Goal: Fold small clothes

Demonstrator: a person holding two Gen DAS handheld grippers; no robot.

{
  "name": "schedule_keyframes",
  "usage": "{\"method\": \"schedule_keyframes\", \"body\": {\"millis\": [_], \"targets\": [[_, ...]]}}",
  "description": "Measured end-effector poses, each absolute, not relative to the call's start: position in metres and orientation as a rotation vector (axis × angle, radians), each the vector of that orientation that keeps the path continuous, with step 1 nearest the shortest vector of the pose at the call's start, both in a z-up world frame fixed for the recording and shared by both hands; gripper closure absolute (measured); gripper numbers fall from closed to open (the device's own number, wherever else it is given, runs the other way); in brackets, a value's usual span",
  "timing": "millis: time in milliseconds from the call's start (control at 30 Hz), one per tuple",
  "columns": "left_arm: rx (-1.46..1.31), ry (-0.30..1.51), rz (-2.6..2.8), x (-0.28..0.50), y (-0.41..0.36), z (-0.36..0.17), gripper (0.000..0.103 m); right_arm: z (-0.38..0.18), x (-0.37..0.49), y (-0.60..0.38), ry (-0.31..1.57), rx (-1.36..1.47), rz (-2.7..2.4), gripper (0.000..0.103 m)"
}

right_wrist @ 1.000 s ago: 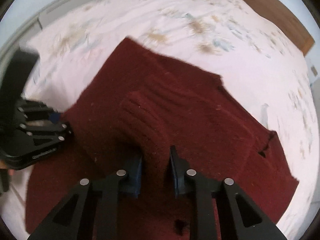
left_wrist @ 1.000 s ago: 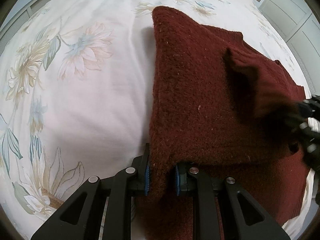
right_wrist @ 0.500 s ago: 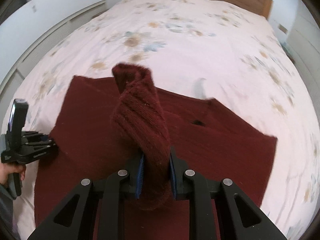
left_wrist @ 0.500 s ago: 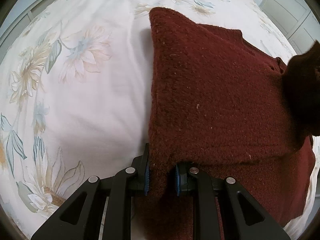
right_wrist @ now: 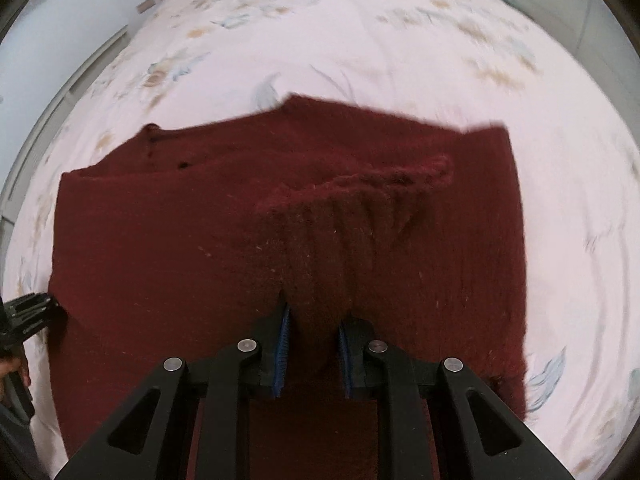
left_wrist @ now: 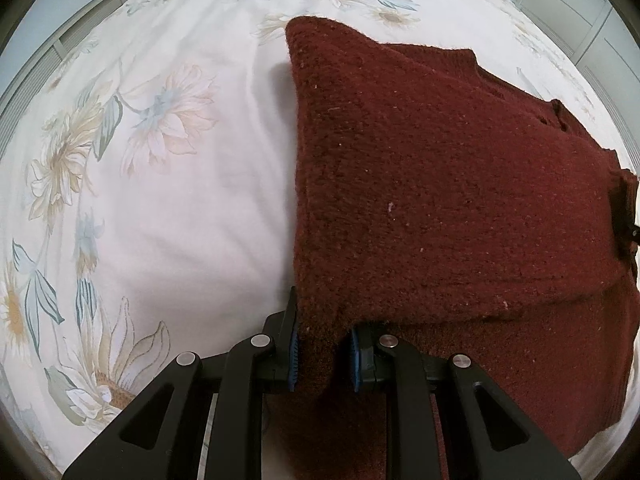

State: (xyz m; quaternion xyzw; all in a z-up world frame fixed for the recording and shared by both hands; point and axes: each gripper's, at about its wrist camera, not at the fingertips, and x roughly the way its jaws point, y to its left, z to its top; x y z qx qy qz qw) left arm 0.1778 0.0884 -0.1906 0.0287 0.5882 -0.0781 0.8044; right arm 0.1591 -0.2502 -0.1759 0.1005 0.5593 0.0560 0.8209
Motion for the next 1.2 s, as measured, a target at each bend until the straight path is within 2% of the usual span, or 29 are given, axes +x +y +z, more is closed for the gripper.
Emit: {"method": "schedule_keyframes", "body": {"millis": [167,233,400,467,533,567,633,767,833,900,1000,1200], "targets": [[0.049,1.263,-0.162,0.179,0.09,-0.189,0.085,-0.178,0.154,-0.265,1.181,0.26,0.101,0.078],[0.038,1.261,-0.159,0.179,0.094,-0.19,0.083,-0.176,0.153,-0.268,1.179,0.221,0.068,0.067],[0.005,1.251,-0.166,0.178,0.102,-0.189,0.082,-0.174,0.145,-0.282,1.187,0.104,-0.03,0.053],[-0.018,1.254,-0.168,0.177,0.105,-0.187,0.081,-0.174,0.14,-0.287,1.191,0.078,-0.036,0.044],[-0.036,1.257,-0.16,0.177,0.107,-0.184,0.078,-0.171,0.136,-0.289,1.191,0.074,-0.027,0.041],[-0.041,1.26,-0.154,0.176,0.108,-0.182,0.074,-0.169,0.136,-0.289,1.192,0.067,-0.029,0.04],[-0.038,1.254,-0.141,0.172,0.111,-0.175,0.063,-0.161,0.133,-0.288,1.186,0.023,-0.061,0.032],[-0.011,1.199,-0.126,0.159,0.114,-0.149,0.027,-0.134,0.129,-0.276,1.13,-0.036,-0.05,0.021],[0.001,1.166,-0.124,0.156,0.113,-0.135,0.018,-0.122,0.127,-0.266,1.101,-0.058,-0.034,0.019],[0.021,1.132,-0.124,0.154,0.108,-0.119,0.001,-0.113,0.127,-0.253,1.077,-0.075,-0.011,0.015],[0.063,1.083,-0.15,0.152,0.089,-0.102,0.001,-0.106,0.129,-0.23,1.048,-0.091,0.035,0.0],[0.133,1.048,-0.21,0.155,0.033,-0.111,0.001,-0.125,0.133,-0.186,1.029,-0.12,0.093,0.0]]}}
